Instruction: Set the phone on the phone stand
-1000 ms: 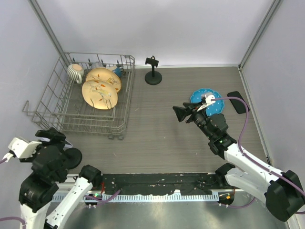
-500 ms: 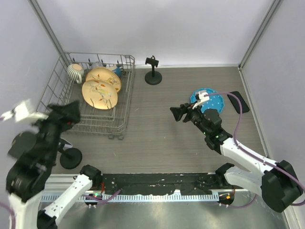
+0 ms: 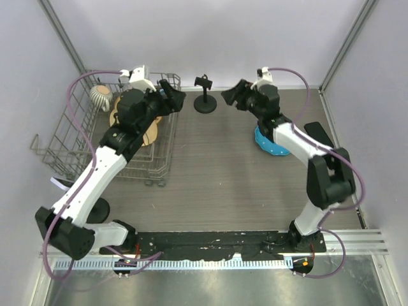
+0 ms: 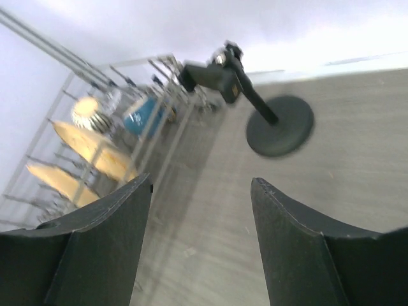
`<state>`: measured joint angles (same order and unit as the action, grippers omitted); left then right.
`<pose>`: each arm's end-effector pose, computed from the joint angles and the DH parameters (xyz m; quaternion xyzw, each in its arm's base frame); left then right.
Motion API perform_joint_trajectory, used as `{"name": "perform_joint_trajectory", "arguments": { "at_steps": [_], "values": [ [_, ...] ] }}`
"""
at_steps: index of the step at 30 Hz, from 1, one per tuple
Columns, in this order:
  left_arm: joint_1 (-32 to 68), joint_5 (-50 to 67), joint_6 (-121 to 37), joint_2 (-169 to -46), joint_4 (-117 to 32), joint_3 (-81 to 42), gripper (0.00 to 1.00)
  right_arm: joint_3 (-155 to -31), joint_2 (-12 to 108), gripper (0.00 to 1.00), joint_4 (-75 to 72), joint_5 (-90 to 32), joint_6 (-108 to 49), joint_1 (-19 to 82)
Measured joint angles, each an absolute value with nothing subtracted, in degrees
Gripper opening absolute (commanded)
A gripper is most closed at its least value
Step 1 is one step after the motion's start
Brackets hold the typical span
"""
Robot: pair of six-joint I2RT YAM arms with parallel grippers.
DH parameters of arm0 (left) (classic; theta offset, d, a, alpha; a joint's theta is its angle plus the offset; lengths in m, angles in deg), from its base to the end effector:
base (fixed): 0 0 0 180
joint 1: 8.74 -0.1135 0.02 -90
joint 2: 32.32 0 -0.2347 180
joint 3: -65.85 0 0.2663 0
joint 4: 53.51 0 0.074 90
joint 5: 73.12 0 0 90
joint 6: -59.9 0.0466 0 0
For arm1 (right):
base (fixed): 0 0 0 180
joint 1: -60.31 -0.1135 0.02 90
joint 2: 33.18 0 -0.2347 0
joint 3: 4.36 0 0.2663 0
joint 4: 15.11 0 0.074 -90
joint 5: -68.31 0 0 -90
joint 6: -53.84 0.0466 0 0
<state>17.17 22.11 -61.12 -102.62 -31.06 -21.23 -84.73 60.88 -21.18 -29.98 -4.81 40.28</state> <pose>0.2858 -0.1341 0.3994 -0.0636 0.7383 -0.2899 0.6056 0.3870 0.1483 0.2687 0.0267 0.7516 0.3338 0.5683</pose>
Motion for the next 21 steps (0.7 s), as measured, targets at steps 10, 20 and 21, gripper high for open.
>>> {"name": "perform_joint_trajectory", "arguments": {
  "at_steps": [10, 20, 21],
  "values": [
    [17.0, 20.4, -55.8, -116.4, -50.4, -24.3, 0.81, -106.6, 92.4, 0.77, -39.5, -32.4, 18.6, 40.6],
    [17.0, 17.4, -55.3, -117.8, -60.1, -21.0, 0.82, -111.6, 102.5, 0.78, -45.8, -31.0, 30.0, 41.0],
    [17.0, 16.8, -55.3, -117.8, -60.3, -20.4, 0.82, -111.7, 102.9, 0.78, -47.6, -31.0, 30.9, 41.1]
  ]
}}
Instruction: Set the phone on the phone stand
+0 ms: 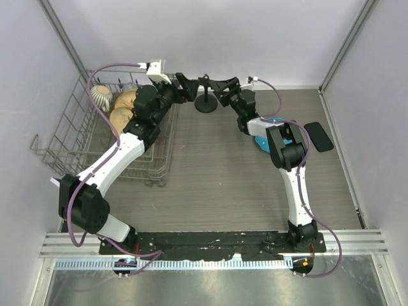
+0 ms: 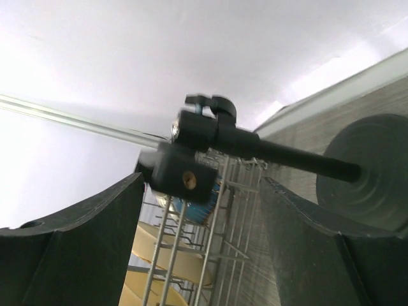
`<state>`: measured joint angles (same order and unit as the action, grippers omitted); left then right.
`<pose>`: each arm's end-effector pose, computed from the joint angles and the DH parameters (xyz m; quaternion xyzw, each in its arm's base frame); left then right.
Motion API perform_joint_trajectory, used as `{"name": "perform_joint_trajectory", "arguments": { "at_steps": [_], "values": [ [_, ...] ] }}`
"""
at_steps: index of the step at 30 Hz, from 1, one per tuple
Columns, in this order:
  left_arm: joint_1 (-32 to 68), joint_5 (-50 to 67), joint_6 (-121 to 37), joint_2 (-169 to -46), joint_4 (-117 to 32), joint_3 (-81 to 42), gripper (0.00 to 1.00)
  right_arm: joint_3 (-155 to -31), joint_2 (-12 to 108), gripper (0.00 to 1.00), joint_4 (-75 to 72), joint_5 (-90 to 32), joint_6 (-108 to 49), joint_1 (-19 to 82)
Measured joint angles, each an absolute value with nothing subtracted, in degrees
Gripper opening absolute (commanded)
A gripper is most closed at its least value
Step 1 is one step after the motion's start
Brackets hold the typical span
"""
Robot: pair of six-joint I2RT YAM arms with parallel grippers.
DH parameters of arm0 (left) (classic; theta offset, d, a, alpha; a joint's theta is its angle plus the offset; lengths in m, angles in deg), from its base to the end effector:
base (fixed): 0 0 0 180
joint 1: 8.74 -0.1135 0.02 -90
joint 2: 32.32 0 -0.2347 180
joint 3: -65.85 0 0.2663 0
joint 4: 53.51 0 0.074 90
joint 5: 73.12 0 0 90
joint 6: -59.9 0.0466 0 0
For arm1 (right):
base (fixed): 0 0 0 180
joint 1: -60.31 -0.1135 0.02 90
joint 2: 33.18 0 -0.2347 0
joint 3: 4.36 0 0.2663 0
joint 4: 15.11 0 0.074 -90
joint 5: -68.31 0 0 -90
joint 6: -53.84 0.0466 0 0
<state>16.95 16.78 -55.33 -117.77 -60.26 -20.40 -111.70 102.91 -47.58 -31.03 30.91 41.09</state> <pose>0.3489 -0.1679 0.3670 0.0033 0.6590 -0.3238 0.6788 0.5096 0.1857 0.1560 0.2221 0.6470 0.5380 0.4926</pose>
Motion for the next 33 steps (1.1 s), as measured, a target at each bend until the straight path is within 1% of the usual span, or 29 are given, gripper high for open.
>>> {"name": "perform_joint_trajectory", "arguments": {
  "at_steps": [5, 8, 14, 22, 30, 33],
  "values": [
    [17.0, 15.0, -55.4, -117.6, -60.7, -19.9, 0.81, -111.7, 104.1, 0.78, -53.2, -31.1, 34.1, 41.4],
    [17.0, 13.8, -55.7, -117.4, -61.6, -19.7, 0.81, -112.0, 104.2, 0.77, -54.4, -31.3, 34.9, 41.5],
    [17.0, 12.7, -56.7, -117.4, -62.6, -19.2, 0.80, -117.4, 107.2, 0.72, -54.3, -32.7, 37.2, 41.7],
    [17.0, 12.2, -57.1, -117.2, -63.0, -18.5, 0.80, -117.6, 108.1, 0.68, -53.1, -33.8, 38.9, 41.7],
    [17.0, 11.6, -58.0, -117.2, -63.1, -18.5, 0.80, -118.5, 108.3, 0.67, -53.1, -34.5, 40.4, 41.5],
    [17.0, 11.6, -58.2, -117.2, -63.4, -18.2, 0.80, -119.3, 108.7, 0.64, -53.0, -34.8, 40.7, 41.3]
  ]
}}
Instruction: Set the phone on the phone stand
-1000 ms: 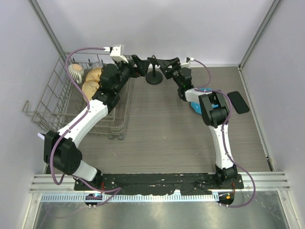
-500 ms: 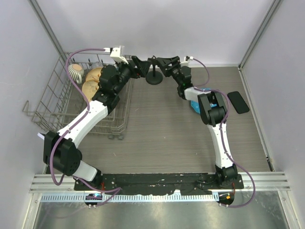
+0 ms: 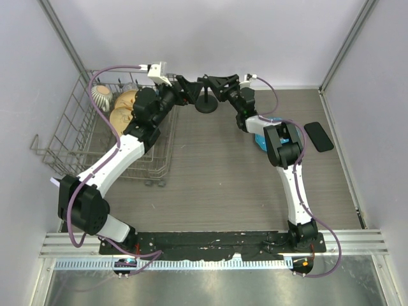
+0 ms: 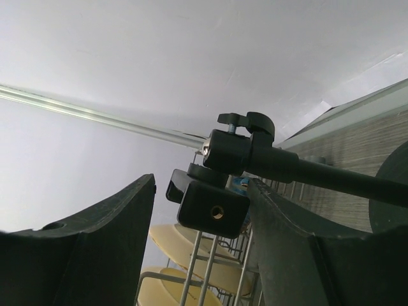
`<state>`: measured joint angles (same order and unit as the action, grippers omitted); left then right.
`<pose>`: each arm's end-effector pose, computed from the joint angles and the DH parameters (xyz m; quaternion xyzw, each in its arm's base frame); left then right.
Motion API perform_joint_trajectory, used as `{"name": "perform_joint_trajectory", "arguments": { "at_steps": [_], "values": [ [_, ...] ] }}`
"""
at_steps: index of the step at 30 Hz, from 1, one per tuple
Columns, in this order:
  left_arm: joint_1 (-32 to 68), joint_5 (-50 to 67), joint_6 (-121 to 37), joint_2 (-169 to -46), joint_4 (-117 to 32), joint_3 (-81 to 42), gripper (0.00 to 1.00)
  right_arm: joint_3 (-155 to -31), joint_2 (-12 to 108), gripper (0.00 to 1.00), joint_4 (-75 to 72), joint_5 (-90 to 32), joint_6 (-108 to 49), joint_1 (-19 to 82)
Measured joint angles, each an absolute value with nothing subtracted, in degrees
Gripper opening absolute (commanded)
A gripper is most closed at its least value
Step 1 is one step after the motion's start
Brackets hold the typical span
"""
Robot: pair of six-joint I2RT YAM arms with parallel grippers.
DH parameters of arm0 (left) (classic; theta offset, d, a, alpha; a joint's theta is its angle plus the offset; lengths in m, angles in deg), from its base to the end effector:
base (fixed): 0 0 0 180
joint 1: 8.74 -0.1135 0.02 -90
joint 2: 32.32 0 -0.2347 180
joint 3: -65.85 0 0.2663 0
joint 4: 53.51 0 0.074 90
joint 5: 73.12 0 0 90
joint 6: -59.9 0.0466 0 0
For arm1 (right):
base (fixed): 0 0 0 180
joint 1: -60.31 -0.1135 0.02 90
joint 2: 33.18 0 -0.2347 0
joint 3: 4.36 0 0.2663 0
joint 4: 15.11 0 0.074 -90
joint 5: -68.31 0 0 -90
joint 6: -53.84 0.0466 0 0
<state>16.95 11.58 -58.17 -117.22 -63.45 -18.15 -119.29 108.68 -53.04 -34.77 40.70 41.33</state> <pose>0.3445 -0.1705 0.3620 0.0217 0.6491 -0.3703 0.6642 0.5254 0.1918 0.1606 0.2289 0.5956 0.6175 0.4600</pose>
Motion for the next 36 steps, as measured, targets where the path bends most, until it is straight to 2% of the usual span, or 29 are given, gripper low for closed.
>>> {"name": "perform_joint_trajectory", "arguments": {
  "at_steps": [3, 5, 8, 9, 11, 14, 19, 23, 30, 36],
  "values": [
    [17.0, 11.6, -58.2, -117.2, -63.4, -17.8, 0.80, -119.6, 109.0, 0.61, -53.0, -34.9, 40.8, 41.1],
    [17.0, 11.6, -58.2, -117.2, -63.5, -17.6, 0.80, -120.1, 109.4, 0.52, -52.9, -35.0, 40.8, 40.9],
    [17.0, 11.6, -58.2, -117.2, -63.4, -17.5, 0.80, -120.9, 110.3, 0.30, -52.5, -35.1, 41.0, 40.7],
    [17.0, 11.6, -58.2, -117.2, -63.4, -17.4, 0.80, -121.1, 110.6, 0.17, -52.7, -35.1, 41.2, 40.7],
    [17.0, 11.6, -58.1, -117.2, -63.4, -17.4, 0.81, -121.5, 110.6, 0.02, -52.1, -35.3, 40.9, 40.7],
    [17.0, 11.5, -56.6, -117.2, -62.9, -17.5, 0.80, -122.6, 110.4, 0.01, -49.4, -35.6, 40.6, 40.7],
    [16.6, 10.0, -50.6, -118.4, -50.6, -25.1, 0.78, -119.7, 106.8, 0.01, -44.9, -37.4, 40.9, 40.6],
    [15.8, 6.4, -49.1, -118.1, -46.5, -28.6, 0.78, -108.5, 98.1, 0.01, -43.6, -38.7, 41.9, 40.5],
    [15.2, -0.9, -51.3, -115.5, -46.0, -26.7, 0.77, -79.6, 75.6, 0.01, -42.3, -43.1, 42.3, 40.5],
    [15.2, -7.3, -55.3, -114.3, -47.6, -26.4, 0.77, -67.0, 64.7, 0.01, -42.1, -50.3, 42.1, 40.4]
  ]
}}
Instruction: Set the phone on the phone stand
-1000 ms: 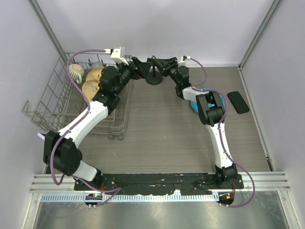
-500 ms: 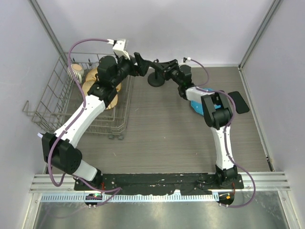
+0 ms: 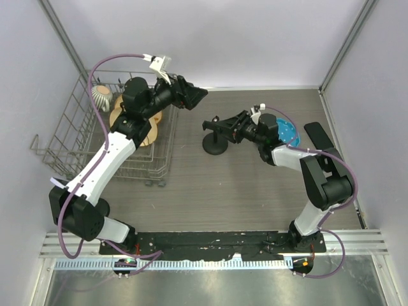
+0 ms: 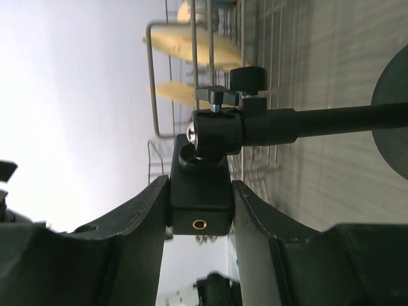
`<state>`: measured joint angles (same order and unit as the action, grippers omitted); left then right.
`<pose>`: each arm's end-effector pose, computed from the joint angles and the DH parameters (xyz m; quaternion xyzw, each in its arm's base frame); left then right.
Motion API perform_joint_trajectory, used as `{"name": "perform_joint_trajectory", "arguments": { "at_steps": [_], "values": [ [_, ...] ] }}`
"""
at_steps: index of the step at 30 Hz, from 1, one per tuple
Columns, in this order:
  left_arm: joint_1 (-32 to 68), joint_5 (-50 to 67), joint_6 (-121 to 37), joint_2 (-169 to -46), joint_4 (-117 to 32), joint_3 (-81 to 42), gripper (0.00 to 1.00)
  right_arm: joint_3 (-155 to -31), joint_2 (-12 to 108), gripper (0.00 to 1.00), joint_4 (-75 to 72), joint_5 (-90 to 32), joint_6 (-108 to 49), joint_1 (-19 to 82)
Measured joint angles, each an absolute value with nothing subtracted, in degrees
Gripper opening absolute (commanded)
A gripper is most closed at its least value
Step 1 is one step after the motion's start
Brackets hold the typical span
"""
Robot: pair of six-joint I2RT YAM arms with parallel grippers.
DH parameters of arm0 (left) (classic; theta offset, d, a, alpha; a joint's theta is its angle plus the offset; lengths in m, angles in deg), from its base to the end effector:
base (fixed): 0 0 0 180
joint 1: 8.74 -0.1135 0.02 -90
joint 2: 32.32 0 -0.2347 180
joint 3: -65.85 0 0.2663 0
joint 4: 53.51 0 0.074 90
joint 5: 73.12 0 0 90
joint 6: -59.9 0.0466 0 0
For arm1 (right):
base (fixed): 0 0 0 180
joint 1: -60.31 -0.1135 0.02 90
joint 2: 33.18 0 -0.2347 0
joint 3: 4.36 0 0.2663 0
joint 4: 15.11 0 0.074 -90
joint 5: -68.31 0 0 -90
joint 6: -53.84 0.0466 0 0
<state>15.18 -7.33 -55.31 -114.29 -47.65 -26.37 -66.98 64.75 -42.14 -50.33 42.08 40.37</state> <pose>0.3263 -0.1656 0.4022 0.1464 0.6661 -0.4278 0.5932 0.3528 0.1517 0.1755 0.2156 0.7188 0.6016 0.2737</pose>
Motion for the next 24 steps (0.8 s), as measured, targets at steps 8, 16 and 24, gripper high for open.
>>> {"name": "perform_joint_trajectory", "arguments": {
  "at_steps": [8, 16, 24],
  "values": [
    [15.2, -11.8, -57.2, -109.5, -49.0, -23.3, 0.77, -65.3, 62.5, 0.01, -39.7, -68.9, 39.4, 40.3],
    [15.2, -15.0, -56.9, -107.6, -49.8, -23.2, 0.77, -67.3, 60.3, 0.07, -25.7, -78.7, 25.1, 40.2],
    [15.2, -16.5, -55.2, -107.5, -49.2, -23.1, 0.77, -69.5, 60.1, 0.04, -19.8, -80.6, 17.7, 40.2]
  ]
}}
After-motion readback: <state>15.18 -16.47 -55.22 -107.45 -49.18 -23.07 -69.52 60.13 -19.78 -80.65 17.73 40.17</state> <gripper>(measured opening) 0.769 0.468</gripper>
